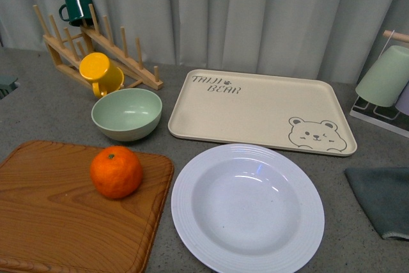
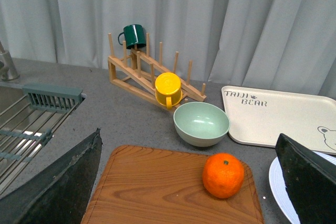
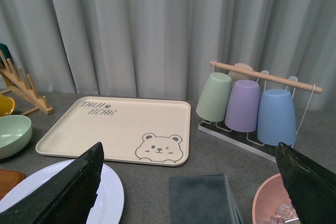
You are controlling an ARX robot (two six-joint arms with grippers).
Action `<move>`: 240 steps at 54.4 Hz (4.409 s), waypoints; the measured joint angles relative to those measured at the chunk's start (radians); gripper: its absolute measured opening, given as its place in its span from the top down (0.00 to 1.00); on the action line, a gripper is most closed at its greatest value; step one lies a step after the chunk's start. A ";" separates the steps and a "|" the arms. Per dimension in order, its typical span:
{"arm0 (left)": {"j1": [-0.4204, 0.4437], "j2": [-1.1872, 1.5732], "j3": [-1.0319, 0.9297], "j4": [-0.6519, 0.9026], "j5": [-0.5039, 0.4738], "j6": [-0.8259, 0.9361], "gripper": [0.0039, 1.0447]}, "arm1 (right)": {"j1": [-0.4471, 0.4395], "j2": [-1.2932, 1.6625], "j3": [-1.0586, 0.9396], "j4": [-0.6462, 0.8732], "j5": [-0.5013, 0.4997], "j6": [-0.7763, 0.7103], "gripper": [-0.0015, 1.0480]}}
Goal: Place orange and plate with both arms
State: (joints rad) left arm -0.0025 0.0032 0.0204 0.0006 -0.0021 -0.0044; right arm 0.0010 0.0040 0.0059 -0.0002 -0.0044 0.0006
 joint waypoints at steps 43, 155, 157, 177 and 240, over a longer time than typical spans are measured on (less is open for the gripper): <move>0.000 0.000 0.000 0.000 0.000 0.000 0.06 | 0.000 0.000 0.000 0.000 0.000 0.000 0.09; -0.272 1.803 0.621 0.562 0.047 -0.157 0.06 | 0.000 0.000 0.000 0.000 0.002 0.000 0.09; -0.270 1.817 0.628 0.562 0.048 -0.157 0.06 | 0.000 0.000 0.000 0.000 0.002 0.000 0.09; -0.251 1.915 0.692 0.534 0.079 -0.157 0.06 | 0.000 0.000 0.000 0.000 0.002 0.000 0.09; -0.227 2.036 0.752 0.500 0.056 -0.206 0.35 | 0.000 0.000 0.000 0.000 0.002 0.000 0.09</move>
State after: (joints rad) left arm -0.2291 2.0392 0.7723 0.5007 0.0540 -0.2104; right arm 0.0010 0.0040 0.0059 -0.0002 -0.0021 0.0006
